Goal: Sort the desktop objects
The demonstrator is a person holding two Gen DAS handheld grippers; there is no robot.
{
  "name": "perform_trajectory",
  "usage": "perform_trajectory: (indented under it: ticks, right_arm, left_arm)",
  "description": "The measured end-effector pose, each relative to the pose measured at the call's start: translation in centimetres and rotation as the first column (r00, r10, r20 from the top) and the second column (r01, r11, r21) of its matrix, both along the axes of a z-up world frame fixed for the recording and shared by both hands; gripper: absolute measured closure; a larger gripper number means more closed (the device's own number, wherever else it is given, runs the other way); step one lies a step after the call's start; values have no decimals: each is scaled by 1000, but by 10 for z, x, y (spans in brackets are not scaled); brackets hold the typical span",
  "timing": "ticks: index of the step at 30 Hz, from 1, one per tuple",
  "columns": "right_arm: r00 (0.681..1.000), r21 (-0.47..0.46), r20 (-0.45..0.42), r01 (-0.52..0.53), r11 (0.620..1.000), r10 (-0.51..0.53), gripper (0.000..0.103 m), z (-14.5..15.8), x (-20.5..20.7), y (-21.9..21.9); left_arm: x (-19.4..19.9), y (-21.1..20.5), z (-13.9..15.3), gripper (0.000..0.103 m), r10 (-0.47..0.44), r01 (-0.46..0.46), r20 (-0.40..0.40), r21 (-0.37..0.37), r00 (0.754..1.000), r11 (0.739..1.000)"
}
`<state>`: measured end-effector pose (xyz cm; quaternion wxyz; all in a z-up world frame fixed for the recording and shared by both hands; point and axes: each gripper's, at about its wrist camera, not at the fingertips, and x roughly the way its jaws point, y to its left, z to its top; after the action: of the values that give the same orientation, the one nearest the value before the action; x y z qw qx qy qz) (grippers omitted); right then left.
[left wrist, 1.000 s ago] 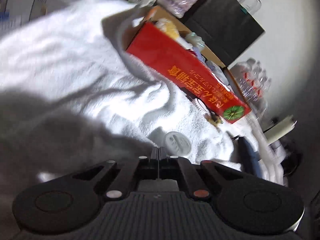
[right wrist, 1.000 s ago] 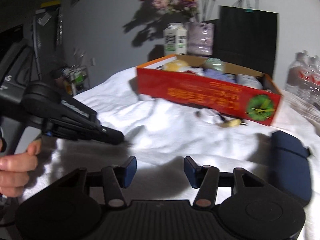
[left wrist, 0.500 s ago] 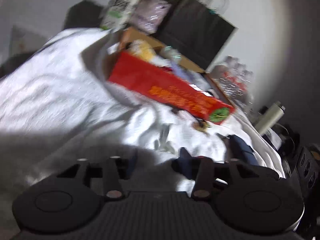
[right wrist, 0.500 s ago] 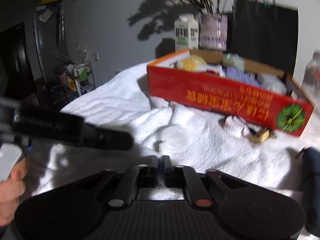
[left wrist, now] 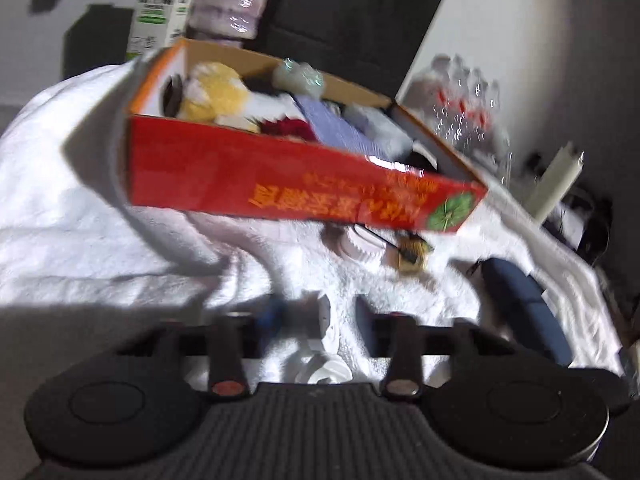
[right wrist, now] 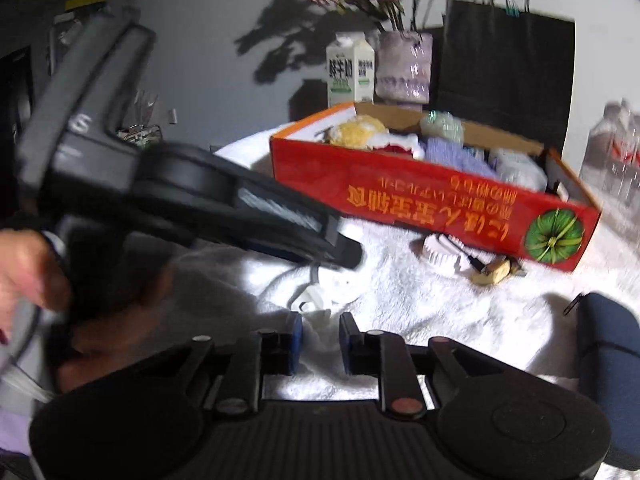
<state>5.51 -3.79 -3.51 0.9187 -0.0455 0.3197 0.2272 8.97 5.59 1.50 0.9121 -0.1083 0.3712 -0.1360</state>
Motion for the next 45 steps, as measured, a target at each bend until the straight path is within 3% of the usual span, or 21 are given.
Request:
perform_trajectory:
  ticks: [1, 7, 10, 11, 12, 17, 23, 32, 38, 41, 45]
  right_arm:
    - [1000, 14, -8, 7, 1000, -7, 84, -1, 3, 0]
    - [997, 63, -67, 34, 997, -30, 74, -11, 28, 7]
    - [997, 63, -66, 32, 997, -27, 73, -15, 35, 16]
    - [998, 48, -57, 23, 999, -20, 89, -15, 34, 20]
    - [999, 28, -48, -3, 1000, 4, 90, -16, 31, 23]
    - [998, 6, 49, 29, 1000, -29, 90, -3, 1, 19]
    - [970, 126, 149, 175, 977, -193, 90, 41, -41, -40]
    - [934, 155, 225, 246, 957, -276, 90, 83, -102, -92]
    - [917, 182, 310, 201, 962, -250, 90, 132, -83, -121]
    - [927, 177, 300, 177, 968, -225, 90, 155, -35, -127]
    - [968, 177, 188, 133, 975, -166, 90, 169, 62, -120]
  left_arm:
    - [-1, -2, -1, 84, 4, -5, 8, 22, 1000, 1000]
    - [-27, 27, 8, 93, 74, -69, 35, -116, 997, 991]
    - [-49, 37, 17, 94, 134, -125, 69, -121, 989, 985]
    - [-56, 41, 19, 94, 152, -142, 84, -119, 985, 983]
    - [-63, 45, 21, 94, 173, -162, 88, -115, 981, 980]
    - [-91, 56, 25, 93, 228, -217, 85, -119, 970, 969]
    - [-121, 33, 44, 93, 241, -232, 162, -71, 957, 970]
    - [-151, -9, 89, 93, 141, -141, 274, -20, 951, 990]
    - [-94, 7, 150, 93, 82, -97, 320, 31, 944, 995]
    - [-31, 12, 168, 93, 76, -101, 289, 72, 954, 992]
    - [69, 15, 158, 93, 89, -106, 166, 96, 982, 990]
